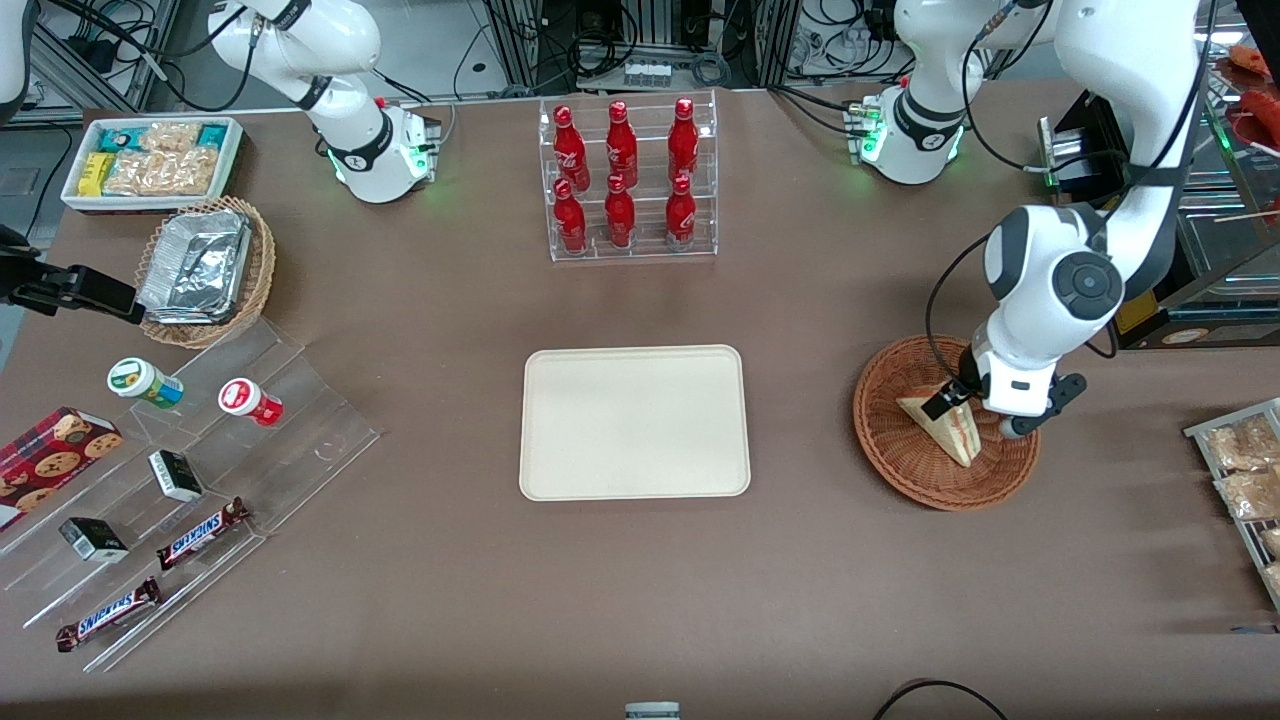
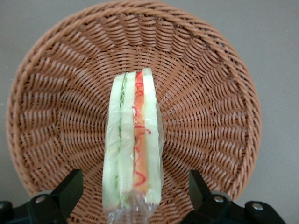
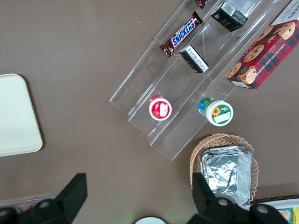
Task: Place sandwich from basket to tray
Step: 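Lower the left gripper and close it on the sandwich wedge, then lift the sandwich and carry it with the left gripper over the tray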
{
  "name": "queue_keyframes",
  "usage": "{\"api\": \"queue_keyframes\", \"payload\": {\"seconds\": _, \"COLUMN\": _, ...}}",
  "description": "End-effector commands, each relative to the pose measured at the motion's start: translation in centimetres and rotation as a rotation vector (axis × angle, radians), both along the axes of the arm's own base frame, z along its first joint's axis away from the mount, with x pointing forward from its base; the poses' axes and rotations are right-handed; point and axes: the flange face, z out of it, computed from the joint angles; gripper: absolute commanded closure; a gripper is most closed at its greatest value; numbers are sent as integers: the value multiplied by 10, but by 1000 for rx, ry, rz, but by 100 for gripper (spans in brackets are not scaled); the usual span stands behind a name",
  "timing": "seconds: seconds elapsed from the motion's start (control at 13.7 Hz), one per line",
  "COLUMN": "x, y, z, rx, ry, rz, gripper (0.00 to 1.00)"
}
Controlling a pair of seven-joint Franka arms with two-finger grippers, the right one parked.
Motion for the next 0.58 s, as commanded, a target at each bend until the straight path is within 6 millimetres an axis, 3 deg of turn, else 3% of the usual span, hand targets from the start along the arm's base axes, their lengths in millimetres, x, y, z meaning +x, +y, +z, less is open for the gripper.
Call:
{"api": "queue_keyframes", "payload": {"seconds": 0.0, "x": 0, "y": -3, "z": -14, "rx": 7, "ry": -5, "rz": 11, "gripper": 13}}
{"api": "queue_keyframes", "payload": {"seconds": 0.15, "x": -7, "y": -2, "z": -19, "rx": 9, "ry": 9, "rz": 26, "gripper": 80}}
{"api": "queue_keyframes", "payload": {"seconds": 0.22, "x": -8, "y": -2, "z": -17, "rx": 9, "ry": 6, "rz": 28, "gripper": 100}}
{"api": "queue_keyframes", "payload": {"seconds": 0.51, "x": -7, "y": -1, "z": -2, "rx": 16, "ry": 19, "rz": 15, "gripper": 100}}
